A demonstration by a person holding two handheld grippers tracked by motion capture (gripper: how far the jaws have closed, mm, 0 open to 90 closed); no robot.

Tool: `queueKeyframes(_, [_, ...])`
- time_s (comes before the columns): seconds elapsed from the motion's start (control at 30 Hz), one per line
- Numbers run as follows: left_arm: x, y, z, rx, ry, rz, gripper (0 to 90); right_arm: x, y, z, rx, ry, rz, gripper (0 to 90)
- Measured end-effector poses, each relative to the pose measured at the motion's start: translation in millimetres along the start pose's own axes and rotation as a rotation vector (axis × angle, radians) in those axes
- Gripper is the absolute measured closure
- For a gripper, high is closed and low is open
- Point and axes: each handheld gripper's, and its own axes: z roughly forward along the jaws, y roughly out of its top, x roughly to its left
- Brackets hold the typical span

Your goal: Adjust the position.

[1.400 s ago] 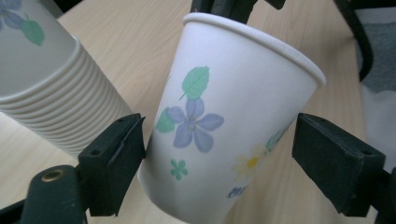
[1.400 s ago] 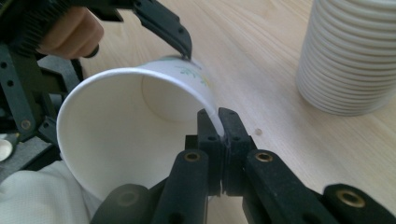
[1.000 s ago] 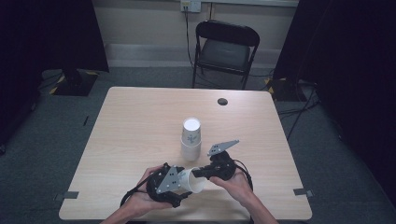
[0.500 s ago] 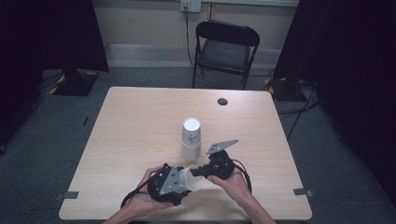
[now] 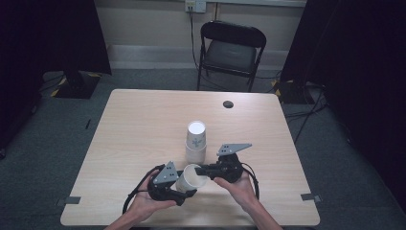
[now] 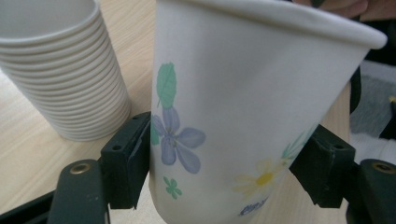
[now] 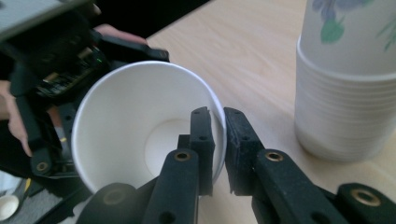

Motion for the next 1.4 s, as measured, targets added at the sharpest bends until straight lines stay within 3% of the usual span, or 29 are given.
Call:
queueKeyframes(0.1, [1.5,0.3,-1.8,-0.012,-0.004,-0.025,28.4,1.4,1.1,-2.4,-0.039,-0.010,-0.016,85.2])
queueKeyframes(0.27, [-0.7,0.0,-0.7,-0.010,0.017,-0.004,28.0,2.8,1.6,-1.2,-0.042,-0.016,-0.015,87.6])
queueKeyframes(0.4, [-4.0,-0.2,-0.2,-0.003,0.061,0.065,27.2,2.5,2.3,0.3,-0.032,-0.013,0.024,88.7])
queueKeyframes(0.53, [-6.2,0.5,-0.2,-0.016,0.079,0.096,24.6,3.9,2.1,4.0,-0.012,-0.025,0.032,88.8])
queueKeyframes(0.97, [-10.0,1.9,-1.5,-0.048,0.092,0.101,21.4,9.2,0.5,16.5,0.031,-0.042,0.041,88.8])
queueKeyframes(1.07, [-10.0,2.0,-0.6,-0.040,0.085,0.102,20.8,11.6,-0.1,20.9,0.056,-0.062,0.023,88.9])
queueKeyframes(1.4, [-11.2,2.6,-1.0,-0.042,0.099,0.122,21.5,10.5,0.0,21.1,0.053,-0.047,0.053,89.0])
